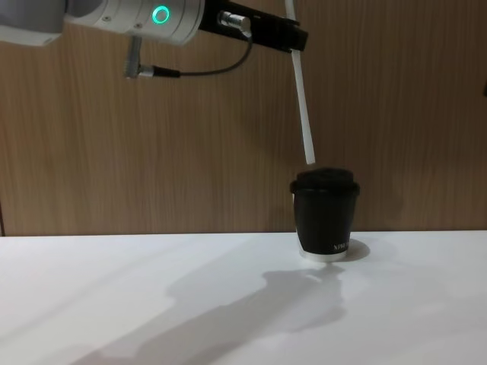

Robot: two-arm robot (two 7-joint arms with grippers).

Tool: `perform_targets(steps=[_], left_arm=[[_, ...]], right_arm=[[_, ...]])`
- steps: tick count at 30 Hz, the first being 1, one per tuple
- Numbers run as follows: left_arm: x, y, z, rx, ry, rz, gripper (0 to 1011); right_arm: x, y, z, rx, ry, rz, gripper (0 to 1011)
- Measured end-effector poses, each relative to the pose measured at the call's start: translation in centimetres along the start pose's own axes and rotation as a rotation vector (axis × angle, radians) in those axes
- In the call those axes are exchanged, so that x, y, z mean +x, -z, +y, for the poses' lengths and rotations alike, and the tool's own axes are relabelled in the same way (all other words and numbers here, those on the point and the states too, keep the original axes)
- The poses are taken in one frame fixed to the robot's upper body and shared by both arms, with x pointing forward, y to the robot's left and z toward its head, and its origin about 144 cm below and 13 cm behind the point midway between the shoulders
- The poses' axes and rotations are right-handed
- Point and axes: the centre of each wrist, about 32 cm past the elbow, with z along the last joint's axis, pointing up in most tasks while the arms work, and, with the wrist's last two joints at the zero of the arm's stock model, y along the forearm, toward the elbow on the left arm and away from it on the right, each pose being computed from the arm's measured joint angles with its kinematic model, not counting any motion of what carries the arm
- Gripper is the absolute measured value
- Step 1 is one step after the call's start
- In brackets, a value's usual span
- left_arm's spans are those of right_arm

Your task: Pick up the straw with one hand, pass it to the other hand, and insert it into the cup.

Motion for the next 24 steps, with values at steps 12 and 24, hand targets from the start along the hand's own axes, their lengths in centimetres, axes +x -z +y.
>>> perform_targets(steps=[12,24], left_arm=[[0.04,0.32,-0.61,0.007,-0.003,-0.006,10],[0.21,0.85,-1.05,0.017,-0.013,-0.004,10]], right_arm=[[0.00,0.00,0.00,0.000,0.000,0.000,1001],[0.00,0.00,0.00,0.000,0.000,0.000,1001]])
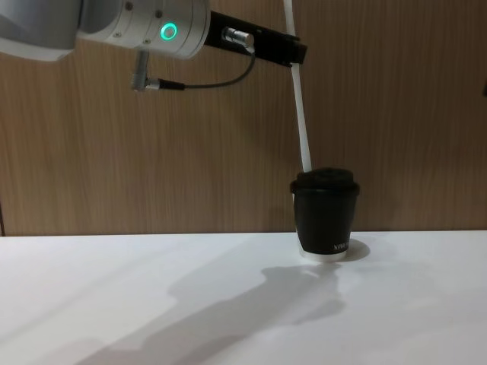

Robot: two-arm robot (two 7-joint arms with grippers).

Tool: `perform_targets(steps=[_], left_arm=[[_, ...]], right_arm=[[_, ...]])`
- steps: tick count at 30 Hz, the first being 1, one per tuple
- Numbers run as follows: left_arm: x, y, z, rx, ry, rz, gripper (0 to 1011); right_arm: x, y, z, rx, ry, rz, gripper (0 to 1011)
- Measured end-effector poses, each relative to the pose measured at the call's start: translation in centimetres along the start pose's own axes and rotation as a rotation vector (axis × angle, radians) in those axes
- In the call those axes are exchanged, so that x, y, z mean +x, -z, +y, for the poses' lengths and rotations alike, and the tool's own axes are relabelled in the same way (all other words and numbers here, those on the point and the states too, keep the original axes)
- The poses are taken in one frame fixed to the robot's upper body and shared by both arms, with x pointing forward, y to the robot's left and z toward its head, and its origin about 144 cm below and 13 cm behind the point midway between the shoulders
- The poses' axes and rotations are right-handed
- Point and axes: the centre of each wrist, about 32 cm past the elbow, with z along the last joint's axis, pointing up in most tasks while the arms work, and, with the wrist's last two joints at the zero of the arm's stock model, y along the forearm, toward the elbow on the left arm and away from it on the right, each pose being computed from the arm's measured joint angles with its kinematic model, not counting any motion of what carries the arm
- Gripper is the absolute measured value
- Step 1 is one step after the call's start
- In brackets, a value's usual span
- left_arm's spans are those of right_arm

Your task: Pick up the straw with one hand, pass it to the other hand, and insert it into the cup.

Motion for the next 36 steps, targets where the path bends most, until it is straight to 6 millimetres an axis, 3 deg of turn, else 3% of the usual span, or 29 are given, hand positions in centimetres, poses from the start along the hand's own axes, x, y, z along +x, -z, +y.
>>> perform_targets(steps=[36], left_arm=[[0.12,0.52,-0.57,0.015,-0.004,0.025,11]], right_arm=[[0.00,0.00,0.00,0.000,0.000,0.000,1001]])
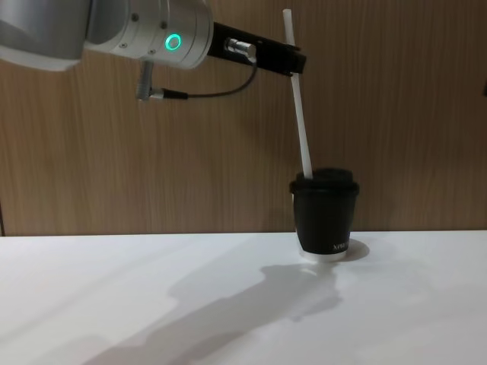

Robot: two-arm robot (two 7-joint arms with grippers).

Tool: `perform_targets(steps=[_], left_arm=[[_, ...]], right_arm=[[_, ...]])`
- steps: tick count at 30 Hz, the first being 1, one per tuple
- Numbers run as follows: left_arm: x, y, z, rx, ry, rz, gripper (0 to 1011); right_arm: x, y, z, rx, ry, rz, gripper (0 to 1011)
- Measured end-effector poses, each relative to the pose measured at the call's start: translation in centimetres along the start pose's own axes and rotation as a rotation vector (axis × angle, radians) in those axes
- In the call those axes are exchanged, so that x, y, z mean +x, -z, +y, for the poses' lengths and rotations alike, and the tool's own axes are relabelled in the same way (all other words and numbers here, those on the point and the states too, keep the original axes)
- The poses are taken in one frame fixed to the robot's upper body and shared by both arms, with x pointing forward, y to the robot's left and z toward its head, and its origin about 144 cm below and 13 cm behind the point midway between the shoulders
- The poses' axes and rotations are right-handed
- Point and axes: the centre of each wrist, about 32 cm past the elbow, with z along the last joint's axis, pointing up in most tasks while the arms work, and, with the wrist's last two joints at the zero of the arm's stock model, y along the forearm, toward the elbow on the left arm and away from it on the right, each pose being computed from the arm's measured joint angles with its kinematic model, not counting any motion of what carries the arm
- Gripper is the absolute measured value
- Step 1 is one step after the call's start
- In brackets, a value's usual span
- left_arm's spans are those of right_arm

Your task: Pick up the straw with one hand, pass it to the other hand, and insert it into the cup.

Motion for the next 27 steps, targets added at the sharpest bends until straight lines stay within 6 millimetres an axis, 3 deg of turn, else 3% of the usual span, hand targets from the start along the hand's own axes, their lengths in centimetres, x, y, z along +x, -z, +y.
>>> perform_targets(steps=[20,27], left_arm=[[0.50,0.13,-0.43,0.027,0.026,0.047,19],[0.61,0.18,-0.59,0.030,0.035,0.059,241]], right_arm=[[0.00,0.00,0.00,0.000,0.000,0.000,1001],[0.00,0.00,0.00,0.000,0.000,0.000,1001]])
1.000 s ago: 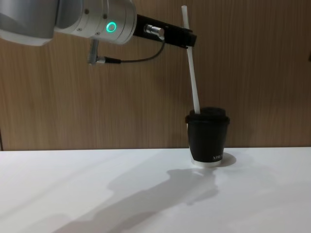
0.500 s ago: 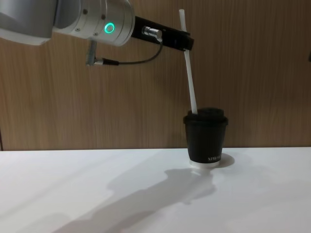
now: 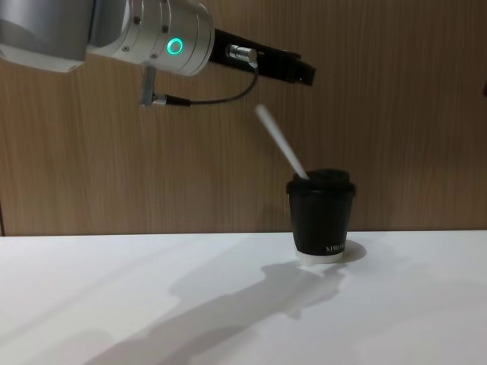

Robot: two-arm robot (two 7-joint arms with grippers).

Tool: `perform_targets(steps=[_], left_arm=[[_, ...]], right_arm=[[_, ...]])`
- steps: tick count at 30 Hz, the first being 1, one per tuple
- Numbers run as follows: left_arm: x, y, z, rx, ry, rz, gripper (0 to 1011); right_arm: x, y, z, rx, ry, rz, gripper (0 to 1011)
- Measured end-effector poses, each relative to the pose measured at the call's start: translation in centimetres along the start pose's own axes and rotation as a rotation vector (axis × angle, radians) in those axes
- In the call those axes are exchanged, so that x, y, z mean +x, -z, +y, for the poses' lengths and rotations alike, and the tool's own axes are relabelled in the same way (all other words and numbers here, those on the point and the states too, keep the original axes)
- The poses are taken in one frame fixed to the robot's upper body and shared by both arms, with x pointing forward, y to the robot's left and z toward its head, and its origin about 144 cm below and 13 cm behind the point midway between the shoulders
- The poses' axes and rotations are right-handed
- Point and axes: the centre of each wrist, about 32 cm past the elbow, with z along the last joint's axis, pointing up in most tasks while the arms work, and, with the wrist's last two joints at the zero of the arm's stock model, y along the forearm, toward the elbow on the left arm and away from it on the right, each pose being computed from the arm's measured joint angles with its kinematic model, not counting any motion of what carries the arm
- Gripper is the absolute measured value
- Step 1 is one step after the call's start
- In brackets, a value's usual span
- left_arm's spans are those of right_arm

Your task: Pick up the straw with one hand, pass it to the other hand, and insert it into the cup.

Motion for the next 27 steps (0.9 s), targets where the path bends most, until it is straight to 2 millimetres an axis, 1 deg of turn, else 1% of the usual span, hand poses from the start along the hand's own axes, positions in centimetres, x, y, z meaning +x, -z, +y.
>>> perform_targets(steps=[3,5,7,8,10,12,13,14,16,17,20,21,22,24,26,27], left_arm=[[0.0,0.0,-0.1,0.001,0.003,0.004,297],[0.0,0.0,-0.1,0.001,0.004,0.005,377],[0.1,0.0,-0.1,0.001,0.005,0.007,419],[0.1,0.0,-0.1,0.002,0.006,0.008,480],[0.1,0.0,-0.1,0.002,0.007,0.009,513],[0.1,0.0,-0.1,0.002,0.008,0.010,597],[0.1,0.0,-0.1,0.002,0.008,0.010,597],[0.1,0.0,-0.1,0.002,0.008,0.010,657],[0.1,0.1,-0.1,0.001,0.008,0.010,702],[0.0,0.2,0.0,-0.003,0.009,0.009,764],[-0.2,0.5,0.4,-0.016,0.007,0.004,823],[-0.3,0.6,0.6,-0.019,0.007,0.002,877],[-0.3,0.7,0.7,-0.025,0.005,0.000,910],[-0.5,1.1,1.1,-0.041,0.003,-0.004,944],[-0.7,1.6,1.6,-0.060,0.000,-0.009,1000],[-0.8,1.7,1.8,-0.066,-0.001,-0.010,1002]], right_arm=[[0.0,0.0,0.0,0.000,0.000,0.000,1001],[0.0,0.0,0.0,0.000,0.000,0.000,1001],[0.0,0.0,0.0,0.000,0.000,0.000,1001],[0.0,0.0,0.0,0.000,0.000,0.000,1001],[0.0,0.0,0.0,0.000,0.000,0.000,1001],[0.0,0.0,0.0,0.000,0.000,0.000,1001],[0.0,0.0,0.0,0.000,0.000,0.000,1001],[0.0,0.0,0.0,0.000,0.000,0.000,1001],[0.1,0.0,0.0,0.000,0.001,0.000,1001],[0.1,-0.1,0.1,-0.001,0.002,0.002,1001],[0.3,-0.3,0.3,-0.005,0.015,0.006,1001],[0.4,-0.4,0.3,-0.005,0.019,0.007,1001],[0.6,-0.6,0.5,-0.007,0.030,0.009,1001],[0.7,-0.8,0.7,-0.006,0.041,0.010,1001],[1.0,-1.2,1.0,-0.007,0.065,0.014,1001],[1.1,-1.3,1.1,-0.006,0.073,0.015,1001]])
